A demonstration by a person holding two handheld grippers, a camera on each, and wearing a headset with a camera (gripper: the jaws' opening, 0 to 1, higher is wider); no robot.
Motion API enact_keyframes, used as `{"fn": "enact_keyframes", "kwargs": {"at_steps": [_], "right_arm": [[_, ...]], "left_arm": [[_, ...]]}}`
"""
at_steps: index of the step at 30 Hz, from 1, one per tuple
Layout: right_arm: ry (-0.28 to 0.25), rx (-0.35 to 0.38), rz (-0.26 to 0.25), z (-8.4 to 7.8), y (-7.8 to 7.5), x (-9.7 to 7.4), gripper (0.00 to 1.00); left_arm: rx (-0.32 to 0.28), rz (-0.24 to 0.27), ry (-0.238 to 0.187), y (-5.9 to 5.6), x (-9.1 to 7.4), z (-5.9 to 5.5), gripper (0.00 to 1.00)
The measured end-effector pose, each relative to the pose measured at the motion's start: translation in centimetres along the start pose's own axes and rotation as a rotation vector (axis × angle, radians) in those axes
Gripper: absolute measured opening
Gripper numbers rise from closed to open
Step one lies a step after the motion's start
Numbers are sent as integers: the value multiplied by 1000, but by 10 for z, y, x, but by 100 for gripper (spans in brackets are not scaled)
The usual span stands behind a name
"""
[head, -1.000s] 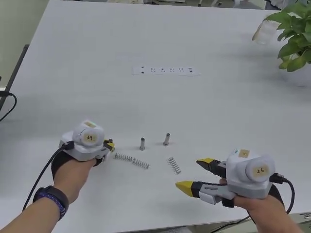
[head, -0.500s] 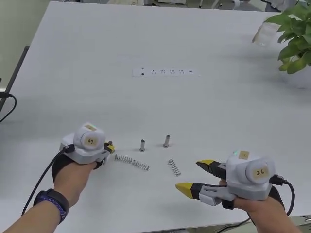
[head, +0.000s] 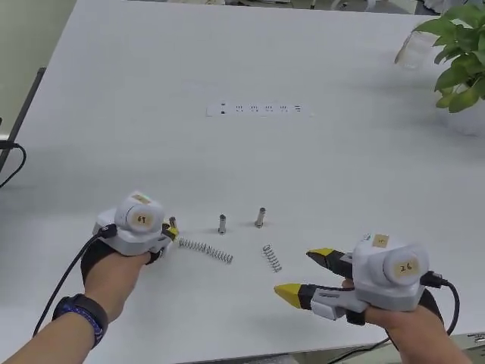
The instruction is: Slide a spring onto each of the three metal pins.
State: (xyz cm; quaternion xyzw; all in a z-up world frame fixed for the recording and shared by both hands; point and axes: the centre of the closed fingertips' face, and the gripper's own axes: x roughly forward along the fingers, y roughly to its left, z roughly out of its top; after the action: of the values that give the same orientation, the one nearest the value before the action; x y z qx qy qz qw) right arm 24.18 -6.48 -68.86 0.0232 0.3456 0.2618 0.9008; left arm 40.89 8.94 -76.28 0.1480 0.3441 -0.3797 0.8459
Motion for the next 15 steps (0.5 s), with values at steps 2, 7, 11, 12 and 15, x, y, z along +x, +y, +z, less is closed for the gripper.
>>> {"fn": "enact_keyframes", "kwargs": {"at_steps": [2,7,11,12,15], "right_arm": [[2,0,2,0,1,0,55],[4,3,1,-2,-1,2,55],[7,8,-2,-4,-3,3,54],[8,10,-2,-4,-3,4,54],[11,10,-4,-5,-4,5,54]], "left_arm": [[-13,-4,4,-1,0,-2,4],[-16,-4,21,0,-1,-11,6],[-23,0,26,0,-5,-17,7],[-28,-1,27,0,-6,-19,7],[-32,4,30,0,-9,-24,7]]}}
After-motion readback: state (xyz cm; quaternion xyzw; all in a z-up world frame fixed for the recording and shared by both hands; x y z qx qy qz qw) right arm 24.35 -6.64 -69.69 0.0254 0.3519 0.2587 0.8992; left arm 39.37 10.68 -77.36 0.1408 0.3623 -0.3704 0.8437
